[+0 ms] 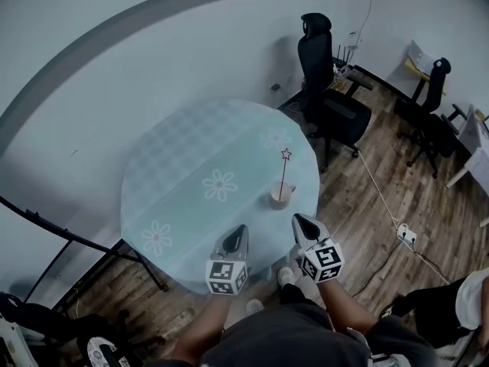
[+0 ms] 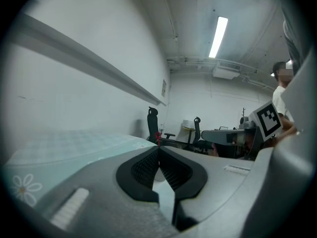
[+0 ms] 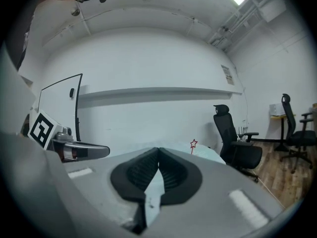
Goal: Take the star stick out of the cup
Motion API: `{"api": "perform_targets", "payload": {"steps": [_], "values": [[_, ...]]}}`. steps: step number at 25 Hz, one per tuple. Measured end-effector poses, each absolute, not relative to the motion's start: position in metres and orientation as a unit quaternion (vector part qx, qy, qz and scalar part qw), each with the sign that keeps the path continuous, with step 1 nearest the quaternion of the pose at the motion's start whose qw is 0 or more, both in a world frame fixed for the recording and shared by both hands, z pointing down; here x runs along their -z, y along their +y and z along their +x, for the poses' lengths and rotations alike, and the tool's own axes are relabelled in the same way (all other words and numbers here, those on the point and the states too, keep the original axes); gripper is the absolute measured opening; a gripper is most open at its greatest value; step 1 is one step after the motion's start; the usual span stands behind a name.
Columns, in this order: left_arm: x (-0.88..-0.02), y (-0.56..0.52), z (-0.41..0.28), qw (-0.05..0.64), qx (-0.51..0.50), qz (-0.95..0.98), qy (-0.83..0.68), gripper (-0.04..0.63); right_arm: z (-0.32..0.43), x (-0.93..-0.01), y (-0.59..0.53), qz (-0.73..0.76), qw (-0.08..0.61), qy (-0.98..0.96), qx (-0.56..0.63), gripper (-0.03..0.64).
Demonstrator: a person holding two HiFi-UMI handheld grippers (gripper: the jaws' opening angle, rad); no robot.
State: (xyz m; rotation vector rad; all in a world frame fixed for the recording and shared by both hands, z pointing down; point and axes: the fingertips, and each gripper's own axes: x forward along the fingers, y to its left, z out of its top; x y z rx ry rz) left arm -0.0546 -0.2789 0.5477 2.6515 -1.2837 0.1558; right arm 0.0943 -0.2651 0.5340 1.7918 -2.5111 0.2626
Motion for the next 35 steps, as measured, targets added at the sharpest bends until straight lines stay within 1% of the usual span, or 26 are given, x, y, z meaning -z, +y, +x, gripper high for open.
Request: {"api": "perform_targets", "payload": {"steps": [4,9,12,16,22,29,31,35], "values": [[-0.56,-0.294,-0.044,0.108,-0.068,0.885,-0.448,0.005,0.106,-0.55,-0.289,0.568,0.029,-0.815,-0.107,0.003],[-0.556,-0.326,-0.026,0.096,-0.068,0.88,-0.459,0.005,0.116,-0.551,-0.326,0.552,0.039,-0.827,-0.1,0.003],[-0.558,-0.341,-0.019,0.1,-0.067,0.876,-0.466,0.005,0.121,-0.557,-0.345,0.546,0.044,-0.83,-0.101,0.003],[-0.565,-0.357,-0.016,0.11,-0.068,0.867,-0.481,0.005,0.125,-0.568,-0.367,0.538,0.052,-0.834,-0.109,0.003],[-0.58,-0.38,-0.016,0.129,-0.07,0.854,-0.5,0.005,0.133,-0.594,-0.398,0.531,0.051,-0.831,-0.156,0.003],[-0.595,-0.404,-0.015,0.138,-0.081,0.844,-0.512,0.005,0.137,-0.621,-0.432,0.521,0.073,-0.831,-0.182,0.005],[-0.6,-0.408,-0.016,0.142,-0.086,0.841,-0.516,0.005,0.136,-0.627,-0.44,0.516,0.082,-0.831,-0.189,0.032],[-0.608,-0.411,-0.015,0.151,-0.09,0.834,-0.523,0.005,0.14,-0.638,-0.455,0.515,0.097,-0.827,-0.203,0.049]]}}
